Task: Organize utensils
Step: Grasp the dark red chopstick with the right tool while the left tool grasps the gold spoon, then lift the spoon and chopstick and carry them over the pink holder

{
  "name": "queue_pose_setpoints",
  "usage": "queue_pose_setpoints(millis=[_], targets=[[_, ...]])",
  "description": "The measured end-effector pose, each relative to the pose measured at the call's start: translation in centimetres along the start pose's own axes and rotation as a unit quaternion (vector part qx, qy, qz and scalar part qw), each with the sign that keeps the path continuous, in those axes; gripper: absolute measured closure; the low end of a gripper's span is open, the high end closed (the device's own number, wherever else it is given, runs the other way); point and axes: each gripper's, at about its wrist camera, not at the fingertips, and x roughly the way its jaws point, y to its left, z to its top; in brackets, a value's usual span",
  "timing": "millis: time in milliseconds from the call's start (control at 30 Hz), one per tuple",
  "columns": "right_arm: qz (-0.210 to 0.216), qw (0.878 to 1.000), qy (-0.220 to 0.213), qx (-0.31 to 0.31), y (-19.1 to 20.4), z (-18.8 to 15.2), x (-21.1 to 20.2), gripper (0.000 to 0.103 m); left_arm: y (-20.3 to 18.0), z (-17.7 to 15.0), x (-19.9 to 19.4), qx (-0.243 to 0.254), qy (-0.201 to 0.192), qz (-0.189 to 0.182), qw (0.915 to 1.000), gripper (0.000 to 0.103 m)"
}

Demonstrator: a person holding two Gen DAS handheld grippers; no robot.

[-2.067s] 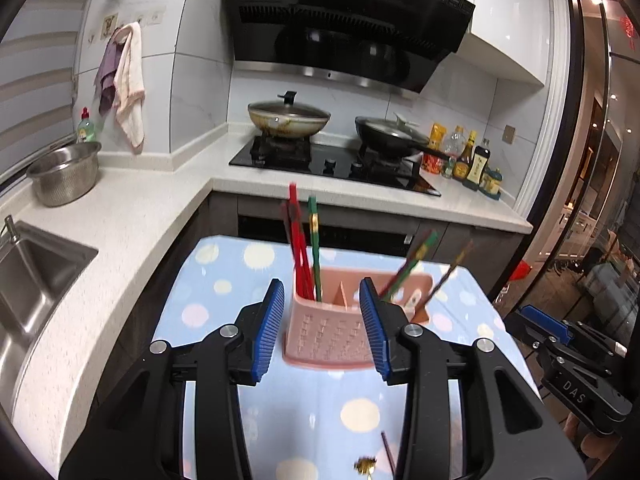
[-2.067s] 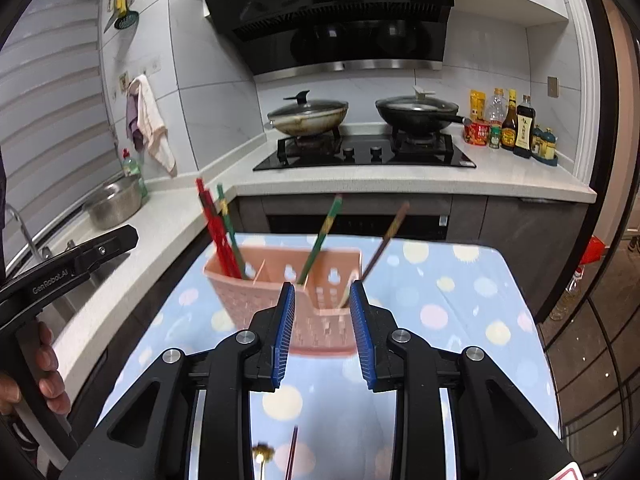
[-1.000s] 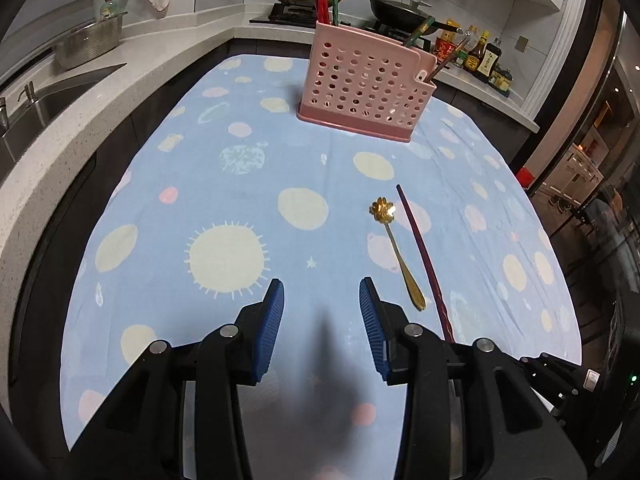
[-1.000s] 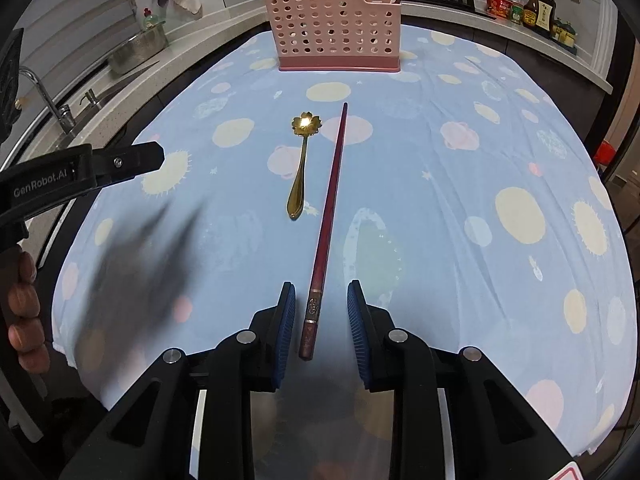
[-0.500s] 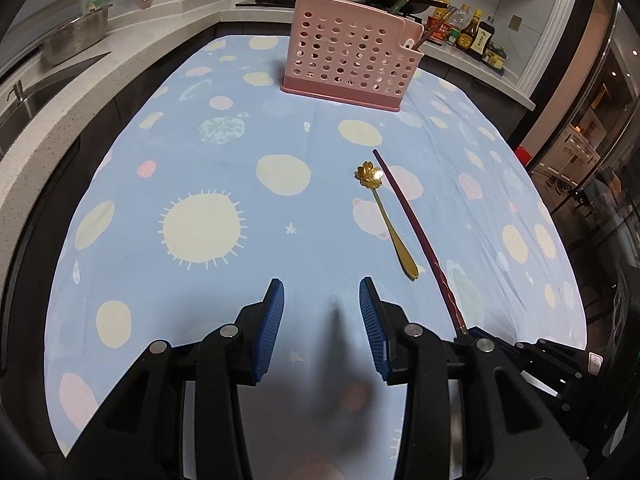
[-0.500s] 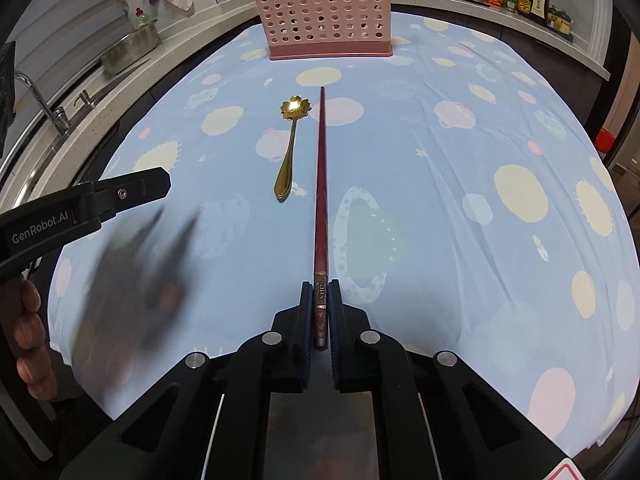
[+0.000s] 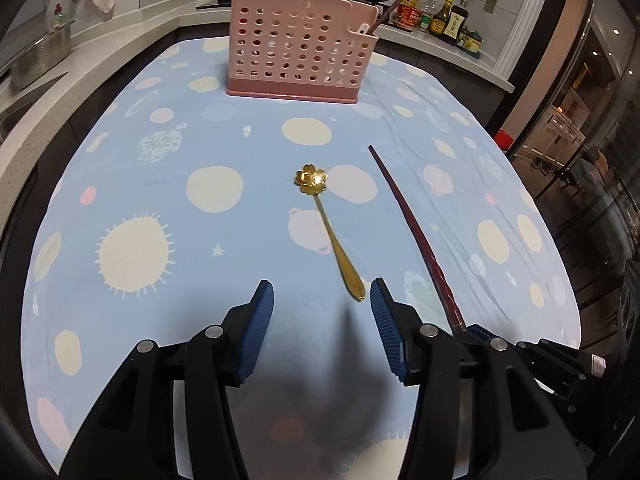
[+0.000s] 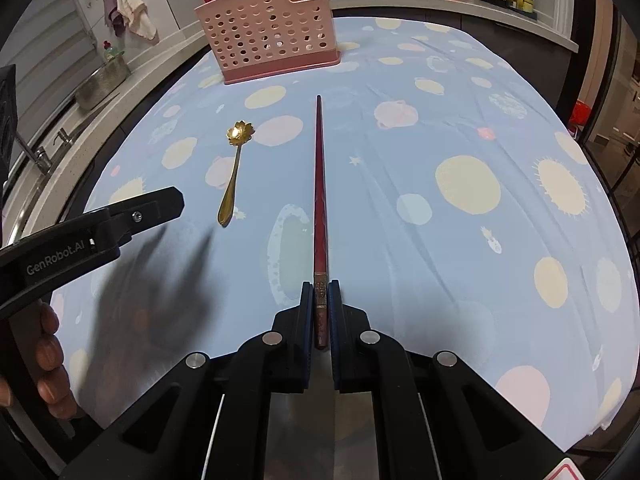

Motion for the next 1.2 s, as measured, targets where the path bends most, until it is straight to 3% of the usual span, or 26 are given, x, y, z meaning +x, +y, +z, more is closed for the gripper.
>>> queue_pose_setpoints(millis=[267,400,500,600,867,1200], targets=[[0.006,1.0,0.004,0.009,-0.6,-0.1,0.3,0.096,-1.4,0.6,2.8,0.009,0.013,-0.003,0.9999,0.056],[0.01,1.0,0.004,0.013,-0.8,0.0,0.4,0.096,-1.5,0.3,4.0,0.01,0.03,-0.01,0.9995,0.072],[0.011,1.0,0.005,0.014,-0.8,0.1,0.5,0.096,-1.8,-0.1,4.1,0.019,0.022,-0.001,0.9996,0.074],[0.011,1.0,0.005,0.013,-0.8,0.1,0.5,0.096,-1.4,0.0,4.1,0.017,0.02,-0.002,0.9997,0.089],[0.011,1.0,0.003,0.012,-0.6,0.0,0.3,0.096,0.0,-0.3,2.9,0.002,0.015,-0.021,0.9997,0.092],[0.025,0.999,-0.03,0.01,0.5,1.2,-2.6,0.096,1.8,0.0,-1.9,-0.021,-0.022,-0.029,0.9991,0.093]])
